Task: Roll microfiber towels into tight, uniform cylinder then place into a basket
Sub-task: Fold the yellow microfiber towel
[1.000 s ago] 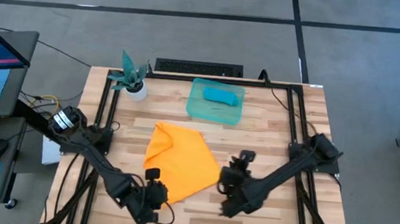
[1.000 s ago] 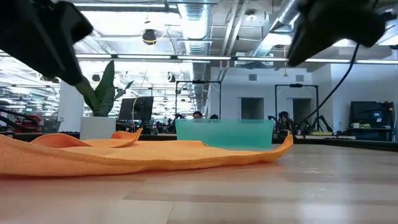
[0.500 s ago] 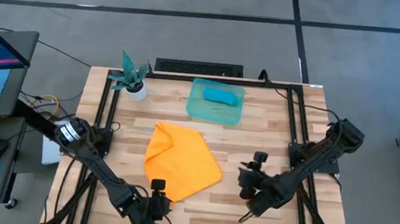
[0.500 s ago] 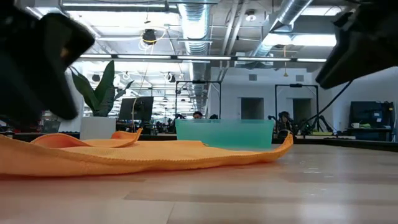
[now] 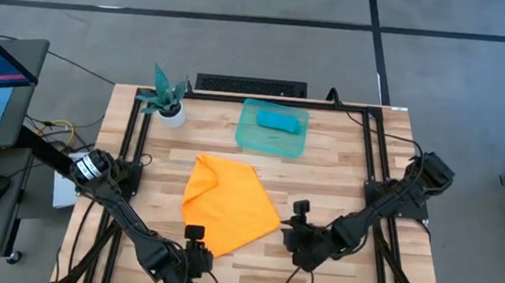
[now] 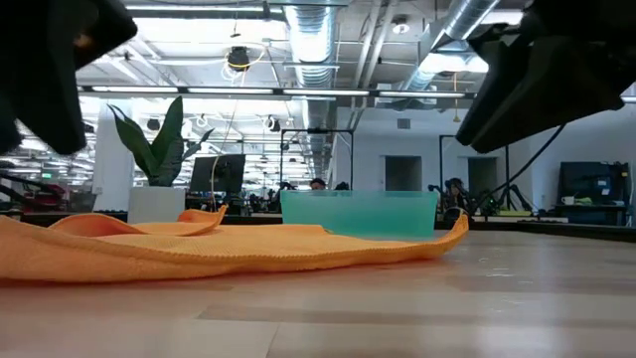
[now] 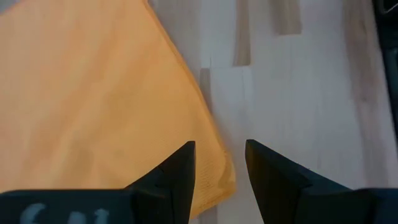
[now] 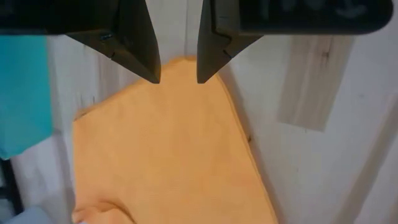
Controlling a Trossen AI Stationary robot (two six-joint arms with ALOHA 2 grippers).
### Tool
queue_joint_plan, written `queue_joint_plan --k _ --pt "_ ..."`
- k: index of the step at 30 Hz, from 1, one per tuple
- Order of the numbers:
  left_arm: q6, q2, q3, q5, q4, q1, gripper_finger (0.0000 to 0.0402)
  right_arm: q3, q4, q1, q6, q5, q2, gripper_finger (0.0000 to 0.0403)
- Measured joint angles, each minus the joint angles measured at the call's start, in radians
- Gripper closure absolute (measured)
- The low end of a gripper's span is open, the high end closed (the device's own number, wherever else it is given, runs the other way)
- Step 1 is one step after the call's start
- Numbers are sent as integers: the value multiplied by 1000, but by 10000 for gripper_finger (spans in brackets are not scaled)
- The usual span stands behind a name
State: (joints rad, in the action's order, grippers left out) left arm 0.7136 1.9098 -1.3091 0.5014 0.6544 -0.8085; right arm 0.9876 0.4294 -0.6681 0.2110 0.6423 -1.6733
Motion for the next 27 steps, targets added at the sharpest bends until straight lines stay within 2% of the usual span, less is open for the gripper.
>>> queue_joint_plan --k 5,10,21,27 --pt "-4 6 16 -27 -47 0 268 0 2 25 8 -55 0 276" --pt "53 8 74 -25 -67 0 268 0 3 51 49 -119 0 276" --pt "66 8 168 -44 -193 5 268 0 -1 82 53 -122 0 276" --pt "60 8 199 -44 -271 11 270 0 -1 88 132 -123 0 276"
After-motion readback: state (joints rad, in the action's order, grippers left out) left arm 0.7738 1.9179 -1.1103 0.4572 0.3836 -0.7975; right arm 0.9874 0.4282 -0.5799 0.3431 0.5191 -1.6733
